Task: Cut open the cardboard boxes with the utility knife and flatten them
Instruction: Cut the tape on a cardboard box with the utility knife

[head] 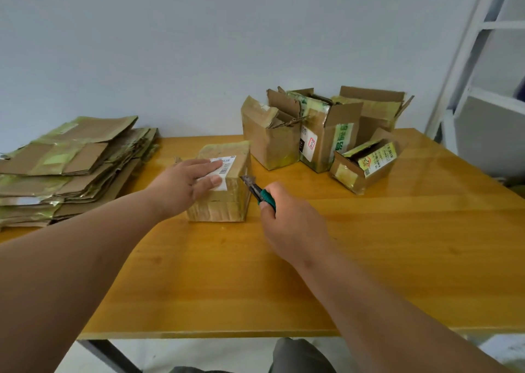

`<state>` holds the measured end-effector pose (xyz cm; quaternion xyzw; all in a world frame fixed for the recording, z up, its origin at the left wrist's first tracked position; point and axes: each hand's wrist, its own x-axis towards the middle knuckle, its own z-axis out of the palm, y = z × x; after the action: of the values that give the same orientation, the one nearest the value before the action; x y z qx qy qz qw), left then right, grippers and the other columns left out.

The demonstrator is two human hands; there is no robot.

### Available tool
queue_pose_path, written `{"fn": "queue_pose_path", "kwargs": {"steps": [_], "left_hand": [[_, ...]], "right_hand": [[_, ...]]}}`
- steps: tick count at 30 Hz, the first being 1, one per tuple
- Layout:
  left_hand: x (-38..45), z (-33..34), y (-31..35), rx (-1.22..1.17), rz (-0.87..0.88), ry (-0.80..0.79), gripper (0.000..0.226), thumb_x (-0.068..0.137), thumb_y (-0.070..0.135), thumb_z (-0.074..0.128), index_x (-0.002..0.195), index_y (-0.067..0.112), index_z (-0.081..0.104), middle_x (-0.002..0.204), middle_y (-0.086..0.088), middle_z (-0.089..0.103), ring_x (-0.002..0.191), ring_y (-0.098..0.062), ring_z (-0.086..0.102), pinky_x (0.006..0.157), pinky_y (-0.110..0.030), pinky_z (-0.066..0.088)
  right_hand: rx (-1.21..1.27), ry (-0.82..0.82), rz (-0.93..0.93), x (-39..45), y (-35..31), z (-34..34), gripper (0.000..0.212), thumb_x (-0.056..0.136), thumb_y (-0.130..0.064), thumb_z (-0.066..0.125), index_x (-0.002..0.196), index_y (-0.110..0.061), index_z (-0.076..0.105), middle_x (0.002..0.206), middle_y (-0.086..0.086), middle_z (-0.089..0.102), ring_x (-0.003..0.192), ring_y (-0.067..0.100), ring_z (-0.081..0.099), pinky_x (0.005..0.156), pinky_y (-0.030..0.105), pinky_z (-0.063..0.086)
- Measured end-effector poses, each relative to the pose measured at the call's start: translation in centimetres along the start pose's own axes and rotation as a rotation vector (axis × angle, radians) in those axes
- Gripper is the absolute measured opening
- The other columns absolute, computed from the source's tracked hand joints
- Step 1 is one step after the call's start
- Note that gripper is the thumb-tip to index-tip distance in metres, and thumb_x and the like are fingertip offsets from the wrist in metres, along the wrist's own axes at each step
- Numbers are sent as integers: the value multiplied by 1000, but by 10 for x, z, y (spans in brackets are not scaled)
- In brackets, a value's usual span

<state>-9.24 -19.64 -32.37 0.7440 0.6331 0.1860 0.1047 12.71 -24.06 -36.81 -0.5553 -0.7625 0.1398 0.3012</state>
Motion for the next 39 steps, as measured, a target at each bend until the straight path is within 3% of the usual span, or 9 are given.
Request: {"fn": "queue_pose_path", "kwargs": {"steps": [6,13,15,17,22,30,35,39], "left_hand": [[1,-1,1,-15,-9,14,48,97,50,40,143,35,44,152,3,38,137,-22,35,113,-41,30],[8,-6,1,-112,-41,27,49,96,52,39,140,34,49,148,1,43,131,-24,41,99,-35,38],[9,-9,-1,-171,-65,23,53,93,57,38,140,34,50,145,0,46,128,-25,43,98,-38,40],[10,-12,-5,-230,-97,21,60,88,62,36,139,33,51,139,-2,51,123,-24,47,99,-42,43],[13,-16,-16,-337,-135,27,54,89,62,38,135,38,54,122,0,59,112,-21,53,88,-37,46],[16,-16,-25,-380,-129,9,35,95,55,38,122,43,57,109,2,63,107,-21,57,85,-35,45],[17,-14,-23,-290,-106,-6,52,92,60,39,133,35,57,126,-2,59,115,-20,50,95,-39,43],[16,-14,-21,-243,-91,-18,57,89,62,37,137,34,53,132,-2,55,116,-19,47,93,-37,41]], "right_hand": [[-7,8,4,2,-2,1,20,105,-33,36,121,-25,45,78,-10,52,61,8,49,48,25,29],[-14,1,3,13,-10,5,20,105,-34,36,122,-26,45,93,-7,57,67,9,51,49,26,38],[2,18,-18,18,-13,7,23,106,-33,37,125,-25,46,95,-7,59,69,9,53,51,28,45],[-1,37,-52,24,-16,10,26,105,-32,37,128,-24,48,101,-2,65,69,9,53,50,26,42],[3,35,-81,33,-26,9,44,106,-31,39,150,-21,39,125,6,65,100,18,62,73,34,58],[-67,22,-94,31,-23,11,47,107,-34,36,152,-23,36,121,4,68,88,14,60,67,30,56],[-43,-7,-70,23,-19,7,47,106,-34,36,152,-22,37,125,5,66,98,19,64,74,35,57],[-41,-31,-71,19,-18,1,46,106,-32,37,150,-21,39,123,4,66,100,19,64,80,37,56]]}}
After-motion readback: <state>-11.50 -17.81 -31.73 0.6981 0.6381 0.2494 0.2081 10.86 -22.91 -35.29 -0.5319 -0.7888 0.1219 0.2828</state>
